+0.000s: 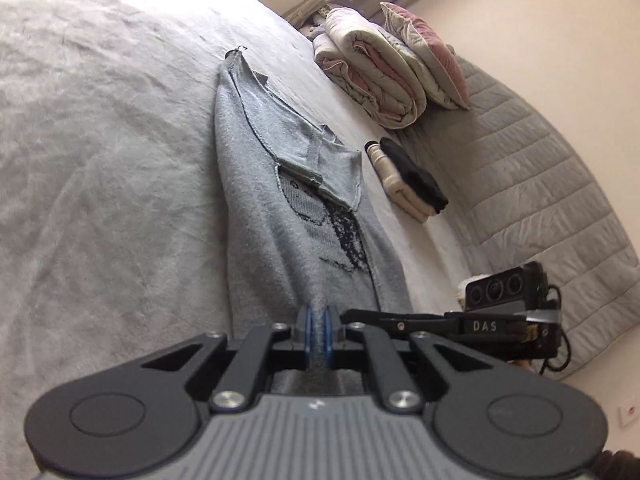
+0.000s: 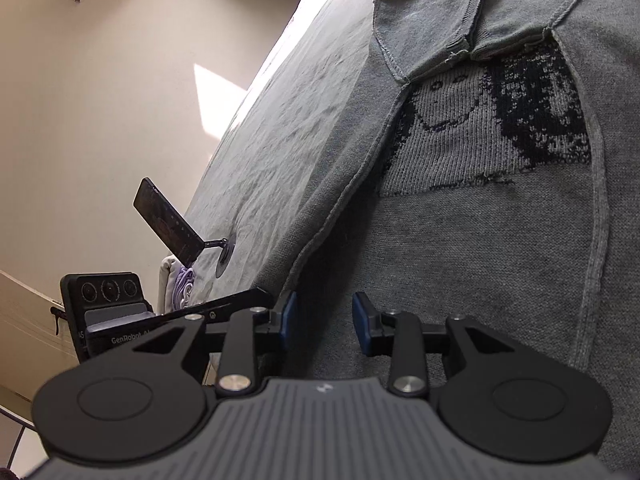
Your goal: Fold clothes
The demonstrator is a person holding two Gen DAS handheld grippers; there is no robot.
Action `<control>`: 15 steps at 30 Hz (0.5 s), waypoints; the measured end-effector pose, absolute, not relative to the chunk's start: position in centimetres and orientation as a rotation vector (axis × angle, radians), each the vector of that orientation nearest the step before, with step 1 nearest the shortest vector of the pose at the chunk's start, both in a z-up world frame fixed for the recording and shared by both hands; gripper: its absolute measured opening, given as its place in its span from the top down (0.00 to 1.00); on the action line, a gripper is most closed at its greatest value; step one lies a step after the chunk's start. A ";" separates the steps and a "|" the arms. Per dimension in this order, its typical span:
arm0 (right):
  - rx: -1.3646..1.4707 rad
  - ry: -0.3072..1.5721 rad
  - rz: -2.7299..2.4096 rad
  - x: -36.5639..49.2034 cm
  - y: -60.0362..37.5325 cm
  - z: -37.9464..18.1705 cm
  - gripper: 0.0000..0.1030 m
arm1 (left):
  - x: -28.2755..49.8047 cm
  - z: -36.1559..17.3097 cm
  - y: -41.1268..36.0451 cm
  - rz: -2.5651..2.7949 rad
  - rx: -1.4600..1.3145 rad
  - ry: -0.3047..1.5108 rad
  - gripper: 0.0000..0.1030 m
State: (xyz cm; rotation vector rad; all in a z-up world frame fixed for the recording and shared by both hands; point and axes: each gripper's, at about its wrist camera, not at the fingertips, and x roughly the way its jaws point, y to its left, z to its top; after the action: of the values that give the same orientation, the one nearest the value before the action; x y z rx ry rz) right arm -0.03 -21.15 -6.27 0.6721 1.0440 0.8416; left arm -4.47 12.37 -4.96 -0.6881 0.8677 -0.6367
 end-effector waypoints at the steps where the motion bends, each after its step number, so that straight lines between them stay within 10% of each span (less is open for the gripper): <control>1: 0.696 1.041 0.848 0.0 -21.3 -6.4 0.64 | -4.5 -5.8 12.7 -0.639 -0.758 0.882 0.94; 10: 0.913 1.057 0.886 1.2 -19.8 -9.0 0.63 | -5.1 -7.4 12.3 -0.668 -0.904 0.911 0.94; 13: 0.883 1.041 0.886 1.3 -19.1 -8.7 0.93 | -5.0 -7.2 12.1 -0.648 -0.864 0.921 0.93; 15: 0.829 1.022 0.865 1.1 -19.0 -8.0 0.93 | -4.9 -7.0 12.1 -0.643 -0.842 0.917 0.91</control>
State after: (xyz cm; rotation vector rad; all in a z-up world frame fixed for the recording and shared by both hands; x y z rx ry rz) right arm 1.10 -18.95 -8.02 0.8289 1.0215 0.8654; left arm -4.85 12.05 -6.97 -0.8424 0.9174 -0.6432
